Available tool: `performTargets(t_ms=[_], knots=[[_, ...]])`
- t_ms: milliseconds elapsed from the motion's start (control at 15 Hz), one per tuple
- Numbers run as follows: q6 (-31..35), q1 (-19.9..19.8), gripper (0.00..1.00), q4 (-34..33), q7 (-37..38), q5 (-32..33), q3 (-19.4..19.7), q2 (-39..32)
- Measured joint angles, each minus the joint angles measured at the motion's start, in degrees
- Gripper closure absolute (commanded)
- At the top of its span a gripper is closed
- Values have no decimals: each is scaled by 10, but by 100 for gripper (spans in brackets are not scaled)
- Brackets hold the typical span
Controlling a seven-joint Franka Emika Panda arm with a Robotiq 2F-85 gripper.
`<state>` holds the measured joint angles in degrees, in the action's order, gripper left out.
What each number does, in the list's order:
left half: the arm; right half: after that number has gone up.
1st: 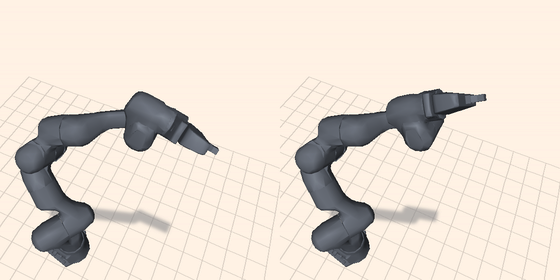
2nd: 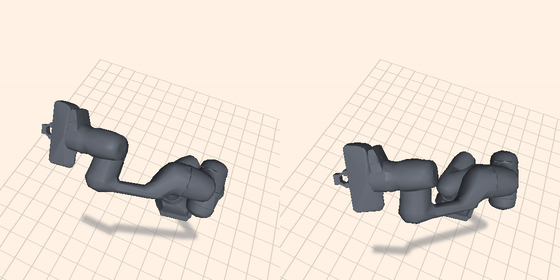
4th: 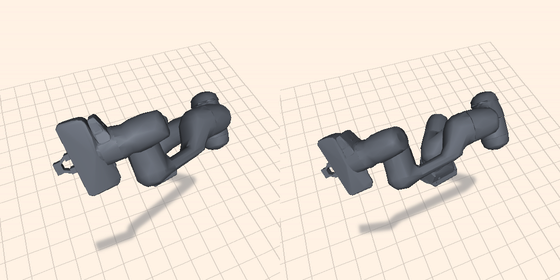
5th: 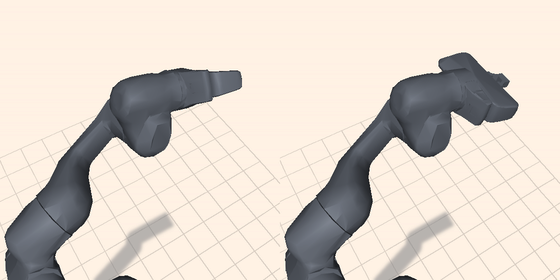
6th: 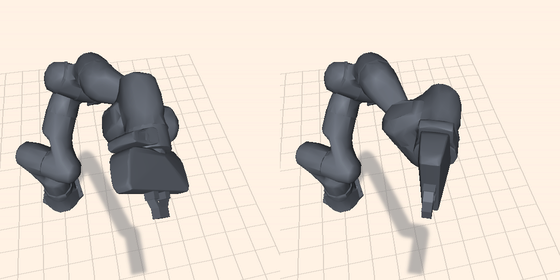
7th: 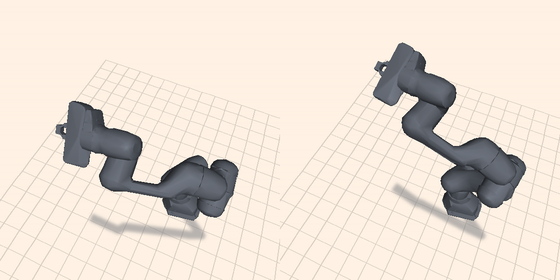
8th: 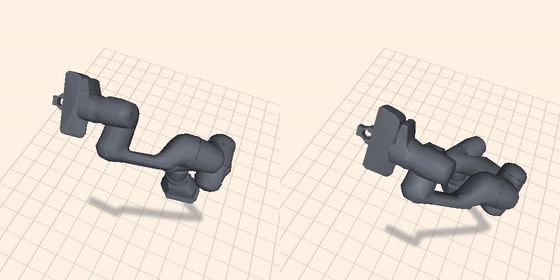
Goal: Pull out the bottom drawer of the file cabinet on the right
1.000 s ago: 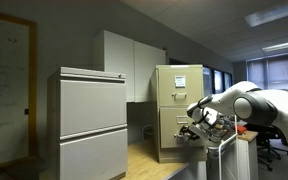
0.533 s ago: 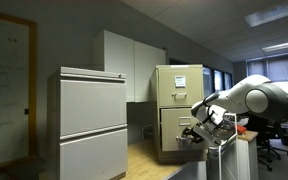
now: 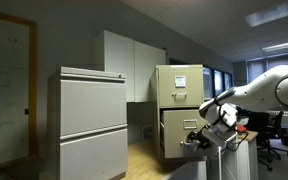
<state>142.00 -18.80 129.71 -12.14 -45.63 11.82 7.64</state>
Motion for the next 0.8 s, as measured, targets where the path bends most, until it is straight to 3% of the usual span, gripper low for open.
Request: performTargets(t_ms=[200,800], knots=[[-27,8,86,63,5,20,12,62],[23,20,86,275,48,36,12,284]])
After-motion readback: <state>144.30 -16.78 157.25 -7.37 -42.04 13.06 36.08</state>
